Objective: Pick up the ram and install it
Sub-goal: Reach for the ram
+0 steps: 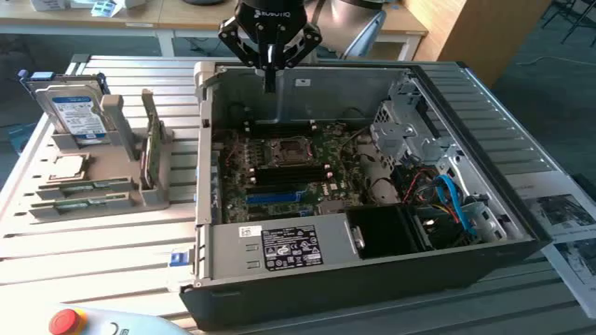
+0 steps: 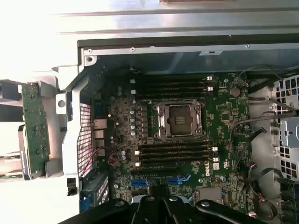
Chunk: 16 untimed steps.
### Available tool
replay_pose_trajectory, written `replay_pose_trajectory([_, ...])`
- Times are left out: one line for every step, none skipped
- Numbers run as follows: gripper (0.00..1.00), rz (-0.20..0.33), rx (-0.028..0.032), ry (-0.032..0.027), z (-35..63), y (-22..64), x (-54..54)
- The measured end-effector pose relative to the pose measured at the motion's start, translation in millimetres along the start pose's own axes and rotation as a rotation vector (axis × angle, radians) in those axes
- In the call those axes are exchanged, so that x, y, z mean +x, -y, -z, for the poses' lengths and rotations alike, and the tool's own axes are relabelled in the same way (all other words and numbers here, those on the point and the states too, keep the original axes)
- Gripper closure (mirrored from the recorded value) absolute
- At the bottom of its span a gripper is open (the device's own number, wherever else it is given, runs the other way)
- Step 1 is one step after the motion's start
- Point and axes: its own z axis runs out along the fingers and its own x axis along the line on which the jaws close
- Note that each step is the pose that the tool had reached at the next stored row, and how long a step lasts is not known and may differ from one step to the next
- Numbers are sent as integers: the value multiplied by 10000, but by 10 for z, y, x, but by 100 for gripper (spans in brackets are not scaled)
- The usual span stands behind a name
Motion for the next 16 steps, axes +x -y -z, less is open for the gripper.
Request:
replay_pose_trajectory([89,0,0,0,0,0,0])
replay_pose_trajectory([89,0,0,0,0,-2,0])
replay_pose_trajectory([89,0,-3,0,0,-3,3])
replay_pose_trajectory([89,0,-4,-1,0,-3,4])
replay_pose_trajectory([89,-1,-3,-1,0,-3,6])
replay_pose_trajectory([89,-1,-3,0,0,-3,9])
replay_pose_trajectory([89,-2,-3,0,0,-3,12])
replay_pose_trajectory([89,-1,-3,0,0,-2,16])
replay_pose_trajectory([89,0,-3,0,0,-2,20])
replay_pose_trajectory([89,-1,-3,0,0,-1,24])
replay_pose_trajectory([89,0,-3,0,0,-1,27])
replay_pose_trajectory([89,0,-3,0,0,-1,30])
replay_pose_trajectory([89,1,-3,0,1,-1,32])
replay_pose_trajectory([89,1,-3,0,1,-1,35])
replay_pose_trajectory([89,-1,-3,-1,1,-1,38])
replay_pose_trajectory([89,-1,-3,0,1,-1,41])
